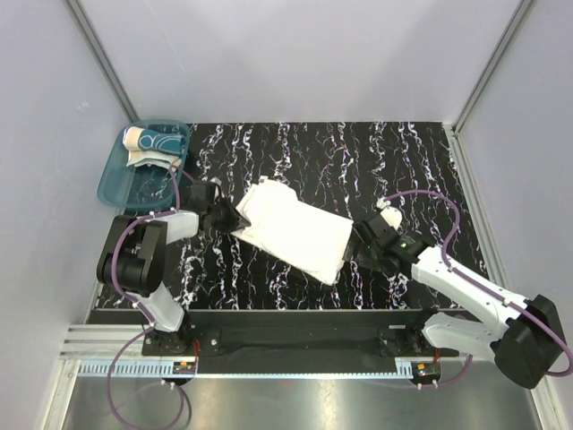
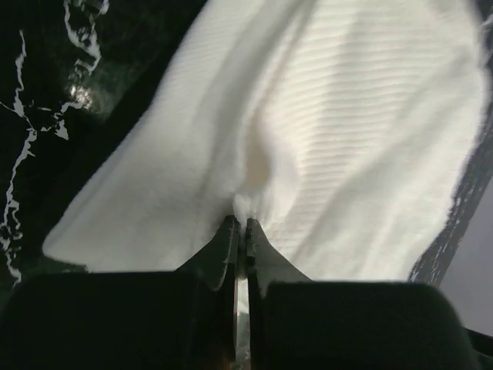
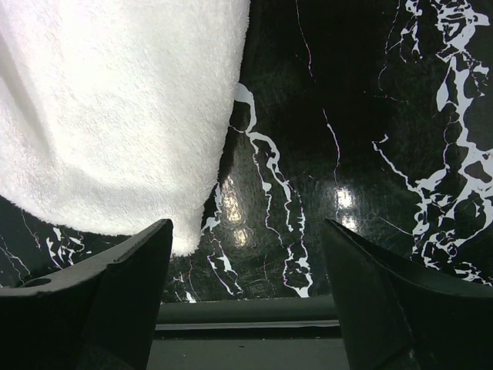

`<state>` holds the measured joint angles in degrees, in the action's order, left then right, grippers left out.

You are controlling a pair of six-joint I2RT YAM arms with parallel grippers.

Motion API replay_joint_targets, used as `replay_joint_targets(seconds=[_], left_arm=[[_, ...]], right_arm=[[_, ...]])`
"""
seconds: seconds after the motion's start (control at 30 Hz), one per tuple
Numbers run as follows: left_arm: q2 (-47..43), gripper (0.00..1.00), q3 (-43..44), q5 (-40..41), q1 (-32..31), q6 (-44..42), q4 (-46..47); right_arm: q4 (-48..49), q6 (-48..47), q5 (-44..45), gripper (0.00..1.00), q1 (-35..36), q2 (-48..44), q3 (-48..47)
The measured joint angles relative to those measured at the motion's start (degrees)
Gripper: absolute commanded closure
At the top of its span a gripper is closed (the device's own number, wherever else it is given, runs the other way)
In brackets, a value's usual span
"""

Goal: Roll the towels
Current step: Fold the towel

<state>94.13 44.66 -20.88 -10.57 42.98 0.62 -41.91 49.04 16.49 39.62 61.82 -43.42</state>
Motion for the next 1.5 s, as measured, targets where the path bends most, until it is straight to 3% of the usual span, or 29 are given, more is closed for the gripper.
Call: replay_joint_targets(seconds=[0.17, 0.5, 0.73, 0.87, 1.0, 1.1, 1.5], left_arm=[[2.67, 0.77, -0.07, -1.36, 0.09, -0.15, 3.19], [-8.04, 0.78, -1.20, 9.40, -0.22, -2.84, -1.73], [-8.92, 0.80, -1.66, 13.68, -0.22, -3.43, -2.69], [-6.93, 0.62, -2.40, 14.38, -0.22, -3.72, -2.62], [-4.28, 0.36, -2.86, 14.97, -0.17, -3.69, -2.25], [-3.98, 0.28, -2.75, 14.84, -0.20, -3.58, 0.11], [-5.70, 0.30, -2.84, 17.42, -0.11, -1.20, -2.60]], right_arm=[[0.31, -0.15, -0.11, 0.15, 0.02, 1.01, 0.00], [1.18, -0.13, -1.14, 0.15, 0.02, 2.27, 0.00], [1.81, -0.15, -1.16, 0.15, 0.02, 3.72, 0.00], [1.86, -0.17, -1.25, 0.16, 0.02, 4.00, 0.00], [2.29, -0.20, -2.21, 0.15, 0.02, 4.35, 0.09], [3.15, -0.24, -2.99, 0.15, 0.02, 4.39, 0.72], [5.64, 0.39, -6.75, 0.14, 0.66, 4.59, 4.55]])
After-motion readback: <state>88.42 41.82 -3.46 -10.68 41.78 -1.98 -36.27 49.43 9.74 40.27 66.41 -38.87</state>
